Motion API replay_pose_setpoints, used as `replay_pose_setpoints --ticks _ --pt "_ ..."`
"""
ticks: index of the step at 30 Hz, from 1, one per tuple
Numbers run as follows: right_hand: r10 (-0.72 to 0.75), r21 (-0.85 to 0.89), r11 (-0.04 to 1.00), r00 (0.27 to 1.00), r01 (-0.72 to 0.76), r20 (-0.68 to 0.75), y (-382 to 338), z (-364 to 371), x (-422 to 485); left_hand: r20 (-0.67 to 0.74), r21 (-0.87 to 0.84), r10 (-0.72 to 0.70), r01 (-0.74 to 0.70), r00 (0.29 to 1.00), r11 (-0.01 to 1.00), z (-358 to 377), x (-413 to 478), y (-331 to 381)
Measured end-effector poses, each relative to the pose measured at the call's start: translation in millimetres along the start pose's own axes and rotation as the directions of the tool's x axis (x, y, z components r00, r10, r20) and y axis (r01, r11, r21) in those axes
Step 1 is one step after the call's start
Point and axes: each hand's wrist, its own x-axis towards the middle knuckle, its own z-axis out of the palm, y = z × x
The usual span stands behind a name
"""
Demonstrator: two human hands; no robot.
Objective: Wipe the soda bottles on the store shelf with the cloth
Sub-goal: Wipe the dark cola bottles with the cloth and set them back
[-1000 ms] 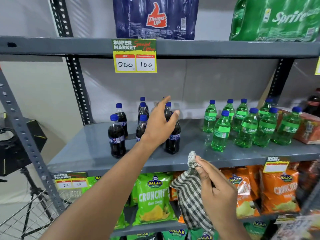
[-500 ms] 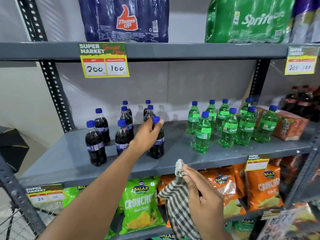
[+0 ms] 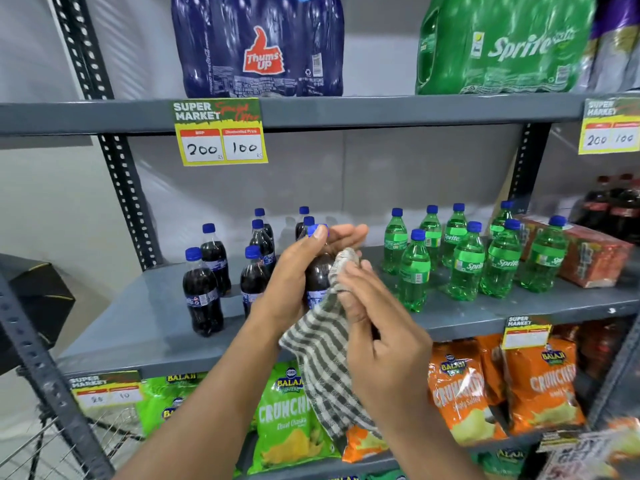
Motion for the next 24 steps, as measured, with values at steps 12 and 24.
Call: replay_pose_setpoints --ticks 12,24 --pt "-0.303 -0.099 0.939 0.928 0.330 0.218 -9 -3 -40 0.105 -0.297 -0.083 0.111 0.991 0.948 14 -22 9" --pt "-0.219 -0.103 0.964 0.952 0.245 0.213 -19 -2 -56 0.045 -0.306 -0.081 0.091 0.996 0.948 8 -26 14"
